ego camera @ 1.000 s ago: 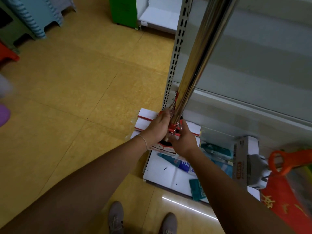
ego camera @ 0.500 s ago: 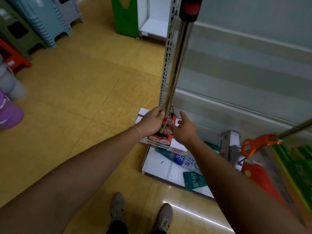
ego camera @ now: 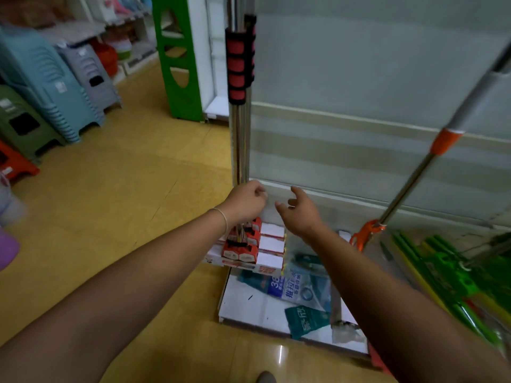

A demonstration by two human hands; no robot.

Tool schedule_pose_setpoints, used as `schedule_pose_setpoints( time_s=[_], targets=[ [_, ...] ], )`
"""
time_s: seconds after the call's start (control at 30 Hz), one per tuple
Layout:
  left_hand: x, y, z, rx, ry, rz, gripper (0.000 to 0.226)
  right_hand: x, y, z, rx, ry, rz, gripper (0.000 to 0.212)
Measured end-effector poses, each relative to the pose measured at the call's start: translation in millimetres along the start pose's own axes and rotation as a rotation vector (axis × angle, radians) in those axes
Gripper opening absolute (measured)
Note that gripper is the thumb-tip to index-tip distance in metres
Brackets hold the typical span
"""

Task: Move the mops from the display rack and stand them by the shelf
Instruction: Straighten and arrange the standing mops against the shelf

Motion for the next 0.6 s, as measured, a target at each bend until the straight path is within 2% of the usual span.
schedule_pose_setpoints(
  time_s=[0.3, 0.47, 0.6],
  targets=[
    [15.8, -7.9, -109.2, 0.003, -0.265, 0.047, 0.032, 62.8, 109.6, 21.3, 0.027, 0.030, -0.256, 0.071],
    [33.6, -27.6, -149.5, 0.037, -0.329, 0.074, 0.029, 96.7, 156.1, 17.2, 0.038, 0.036, -0.357, 0.069],
    [40.3, -45.6, -173.7, 0.037, -0.353, 0.090, 0.028, 107.2, 187.9, 7.0, 0.038, 0.025, -0.370, 0.067]
  ],
)
Point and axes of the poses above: each hand's wrist, its own x-axis away from the middle knuckle, its own y-axis out of the back of the hand, z = x × y, the point moved 5 cm from there along -x, towards the middle knuckle, and after that the axes turned 6 degrees about -x, right-handed, at the moved point
